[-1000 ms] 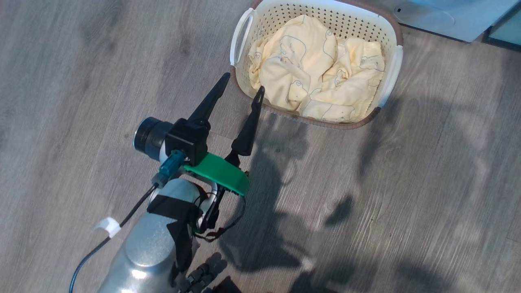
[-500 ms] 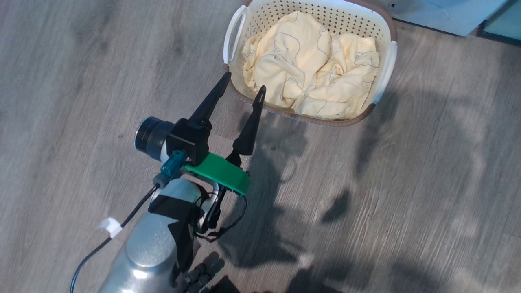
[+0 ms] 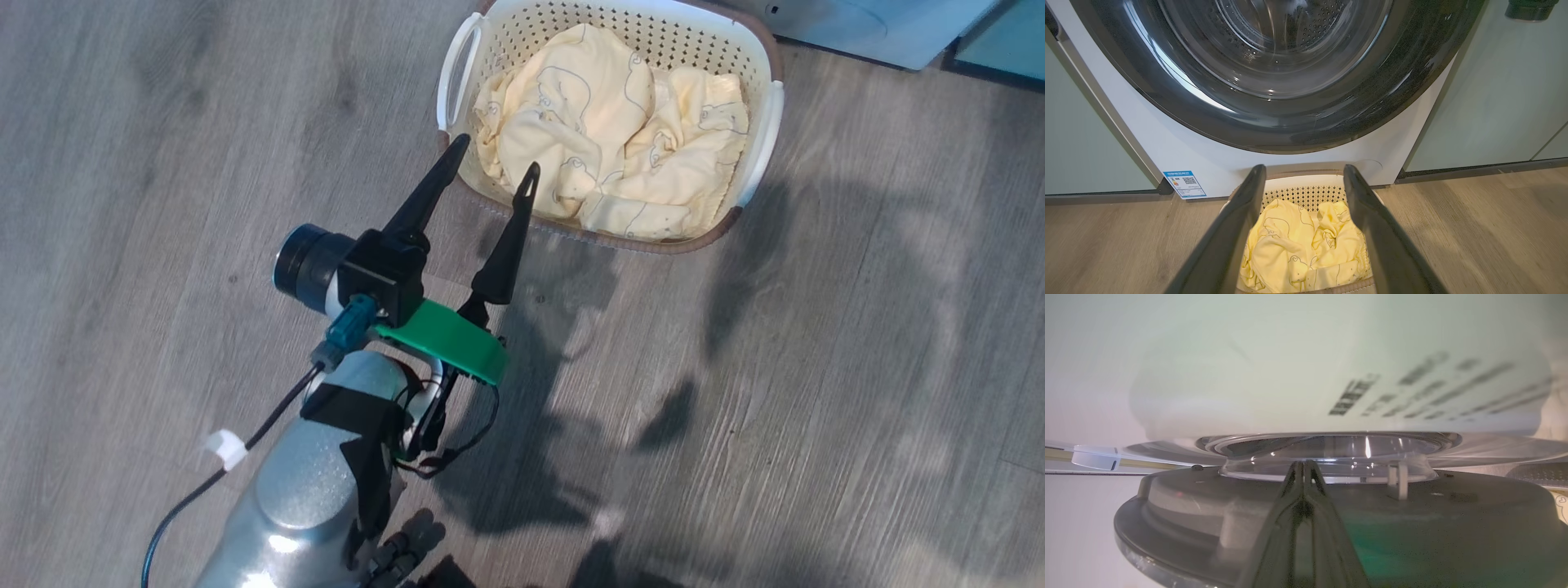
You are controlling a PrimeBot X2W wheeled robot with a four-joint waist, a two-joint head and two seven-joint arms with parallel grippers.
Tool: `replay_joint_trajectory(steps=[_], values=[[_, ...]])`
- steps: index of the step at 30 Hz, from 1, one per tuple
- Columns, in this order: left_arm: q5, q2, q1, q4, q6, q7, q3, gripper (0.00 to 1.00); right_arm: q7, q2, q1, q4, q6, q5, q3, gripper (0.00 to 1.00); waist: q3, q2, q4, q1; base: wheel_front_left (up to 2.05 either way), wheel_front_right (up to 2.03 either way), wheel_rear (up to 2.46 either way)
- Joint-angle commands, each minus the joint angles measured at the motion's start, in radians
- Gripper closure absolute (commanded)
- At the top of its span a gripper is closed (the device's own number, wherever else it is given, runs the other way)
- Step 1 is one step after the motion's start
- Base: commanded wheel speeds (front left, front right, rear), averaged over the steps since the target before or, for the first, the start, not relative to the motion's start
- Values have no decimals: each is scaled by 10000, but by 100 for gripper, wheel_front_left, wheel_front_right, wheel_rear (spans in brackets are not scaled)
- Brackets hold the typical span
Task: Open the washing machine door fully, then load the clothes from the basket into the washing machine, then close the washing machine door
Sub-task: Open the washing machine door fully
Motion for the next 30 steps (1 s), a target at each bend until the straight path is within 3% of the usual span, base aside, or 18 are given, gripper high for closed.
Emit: replay_joint_trajectory(steps=[1, 30], values=[[62, 180, -76, -330, 43, -63, 373, 0, 153, 353, 87, -469, -29, -27, 50, 100, -19, 0, -12, -1, 0, 0, 0], [11, 179, 312, -145, 46, -63, 492, 0, 1175, 956, 3385, -3443, -29, 356, 275, 100, -838, 0, -260, -1, 0, 0, 0]])
